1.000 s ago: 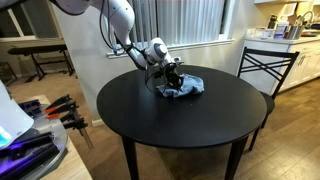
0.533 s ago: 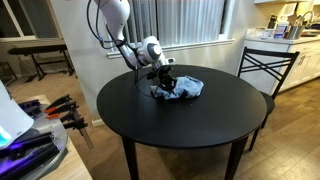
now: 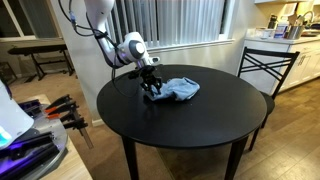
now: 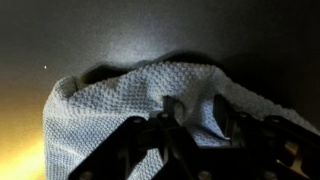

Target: Wipe the table using the blue object

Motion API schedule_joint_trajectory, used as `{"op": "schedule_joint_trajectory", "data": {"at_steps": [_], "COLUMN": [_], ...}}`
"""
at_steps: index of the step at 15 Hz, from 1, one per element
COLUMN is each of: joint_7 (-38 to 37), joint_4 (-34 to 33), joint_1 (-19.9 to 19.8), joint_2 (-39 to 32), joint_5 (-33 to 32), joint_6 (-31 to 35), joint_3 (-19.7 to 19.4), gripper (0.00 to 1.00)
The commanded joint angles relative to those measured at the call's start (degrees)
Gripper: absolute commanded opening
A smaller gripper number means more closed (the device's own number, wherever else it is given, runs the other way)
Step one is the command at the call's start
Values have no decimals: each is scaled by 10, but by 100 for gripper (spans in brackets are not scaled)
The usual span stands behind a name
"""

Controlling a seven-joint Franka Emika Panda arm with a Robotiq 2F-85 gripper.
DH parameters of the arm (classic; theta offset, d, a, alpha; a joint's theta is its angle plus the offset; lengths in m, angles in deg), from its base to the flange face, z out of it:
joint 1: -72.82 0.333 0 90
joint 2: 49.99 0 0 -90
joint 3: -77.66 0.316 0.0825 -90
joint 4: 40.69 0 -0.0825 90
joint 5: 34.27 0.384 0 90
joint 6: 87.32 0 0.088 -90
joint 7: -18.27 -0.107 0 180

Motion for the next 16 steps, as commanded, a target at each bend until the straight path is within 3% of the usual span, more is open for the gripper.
{"op": "schedule_joint_trajectory", "data": {"at_steps": [1,4,5,9,10,16], "joint_7": [-2,-6,-6,-13,-3,-4], "joint_4": [114,155,163,182,151,159], "joint_1": [58,106,116,142,122,128], "joint_2": [87,123,131,151,128,135], "joint_5": [-11,-16,-16,-13,-5,-7], "joint_6": [33,45,45,43,27,27], "joint_3": [-46,-85,-93,-115,-92,-101], "gripper": [76,97,99,100,100,100]}}
